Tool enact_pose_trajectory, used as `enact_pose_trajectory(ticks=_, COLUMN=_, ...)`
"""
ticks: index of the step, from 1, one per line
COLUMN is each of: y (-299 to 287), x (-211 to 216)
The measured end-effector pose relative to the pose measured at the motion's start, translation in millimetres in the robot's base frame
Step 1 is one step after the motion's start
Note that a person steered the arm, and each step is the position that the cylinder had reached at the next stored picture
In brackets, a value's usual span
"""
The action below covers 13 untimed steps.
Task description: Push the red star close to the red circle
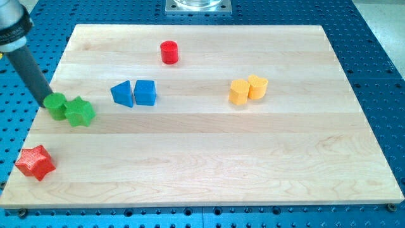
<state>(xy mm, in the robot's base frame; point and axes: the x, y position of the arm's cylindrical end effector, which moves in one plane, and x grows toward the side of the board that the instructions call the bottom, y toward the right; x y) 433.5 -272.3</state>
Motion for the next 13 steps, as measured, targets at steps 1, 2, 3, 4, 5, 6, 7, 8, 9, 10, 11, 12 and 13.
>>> enact_pose_trajectory(ticks=1, y=13.3, x=-0.1)
enact_pose_trajectory(ticks=2, y=-30.7, x=11.9)
enact_pose_trajectory(ticks=3, y=-29.5, x=34.9)
enact_pose_trajectory(ticks=4, y=-12.7, x=84.0)
enact_pose_trajectory(ticks=5, y=-12.7, x=96.6)
enact_pose_trajectory(ticks=6, y=-29.7, x=100.4)
enact_pose_trajectory(ticks=7, y=-28.3, x=112.4)
enact_pose_trajectory(ticks=8, y=19.2, x=116.6)
enact_pose_trajectory(ticks=9, y=43.0, x=116.6)
enact_pose_trajectory(ticks=10, y=-31.0, x=115.8)
enact_pose_trajectory(ticks=11, y=-29.0, x=140.2)
enact_pose_trajectory(ticks=12, y=24.7, x=172.9)
enact_pose_trajectory(ticks=13, y=71.1, x=174.6)
